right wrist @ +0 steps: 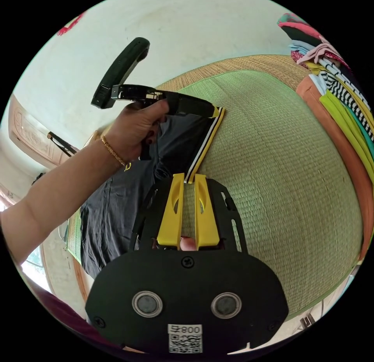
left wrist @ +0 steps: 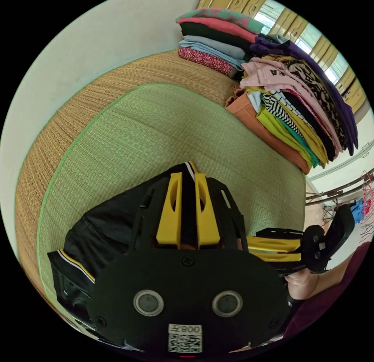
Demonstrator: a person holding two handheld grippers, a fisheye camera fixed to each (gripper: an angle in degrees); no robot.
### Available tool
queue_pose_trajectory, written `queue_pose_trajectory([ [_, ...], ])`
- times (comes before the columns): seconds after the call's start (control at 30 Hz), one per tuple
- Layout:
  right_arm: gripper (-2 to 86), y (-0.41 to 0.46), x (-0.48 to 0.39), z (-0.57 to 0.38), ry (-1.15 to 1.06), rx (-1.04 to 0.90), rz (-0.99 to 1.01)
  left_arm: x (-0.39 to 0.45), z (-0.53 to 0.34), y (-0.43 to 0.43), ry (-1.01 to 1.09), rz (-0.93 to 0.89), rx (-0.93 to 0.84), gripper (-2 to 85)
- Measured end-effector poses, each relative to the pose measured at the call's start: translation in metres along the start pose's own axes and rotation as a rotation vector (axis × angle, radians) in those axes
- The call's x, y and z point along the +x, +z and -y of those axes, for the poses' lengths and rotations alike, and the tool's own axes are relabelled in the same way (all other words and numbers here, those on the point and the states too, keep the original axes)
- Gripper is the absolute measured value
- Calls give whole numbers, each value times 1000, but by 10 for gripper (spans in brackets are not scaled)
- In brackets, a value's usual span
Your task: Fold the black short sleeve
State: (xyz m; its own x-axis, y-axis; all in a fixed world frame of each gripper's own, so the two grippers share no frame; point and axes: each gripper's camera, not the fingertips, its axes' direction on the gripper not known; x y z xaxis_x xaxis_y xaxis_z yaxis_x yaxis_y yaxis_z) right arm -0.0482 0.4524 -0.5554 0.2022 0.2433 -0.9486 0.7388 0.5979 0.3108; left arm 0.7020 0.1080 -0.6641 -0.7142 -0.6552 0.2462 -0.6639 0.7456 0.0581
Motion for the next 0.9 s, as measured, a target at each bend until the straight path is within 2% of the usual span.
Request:
queue_pose_trajectory([
  [0.07, 44, 2, 2, 1, 0, -2, 14, 7, 5, 7, 16, 39, 10, 27],
  [0.2, 39, 5, 3, 2, -1, -2, 18, 4, 13, 17, -43, -27, 53, 19],
  [0.37, 33, 9, 7, 4, 5, -3, 38, 21, 25, 33, -13, -58, 50, 62],
  [0.47, 30, 12, 9, 6, 8, -2, 47, 29, 30, 46, 2, -12, 40, 64],
  [0.53, 28, 14, 9, 7, 7, -2, 51, 36, 31, 51, 48, 87, 30, 45],
  [0.6, 27, 15, 9, 8, 6, -1, 50, 37, 31, 53, 61, 93, 28, 36],
  [0.77, 20, 17, 12, 10, 14, 8, 63, 13, 13, 47, -5, 29, 95, 17],
  [0.9, 11, 16, 12, 11, 7, 28, 81, -23, -24, 19, -111, -86, 224, 12],
])
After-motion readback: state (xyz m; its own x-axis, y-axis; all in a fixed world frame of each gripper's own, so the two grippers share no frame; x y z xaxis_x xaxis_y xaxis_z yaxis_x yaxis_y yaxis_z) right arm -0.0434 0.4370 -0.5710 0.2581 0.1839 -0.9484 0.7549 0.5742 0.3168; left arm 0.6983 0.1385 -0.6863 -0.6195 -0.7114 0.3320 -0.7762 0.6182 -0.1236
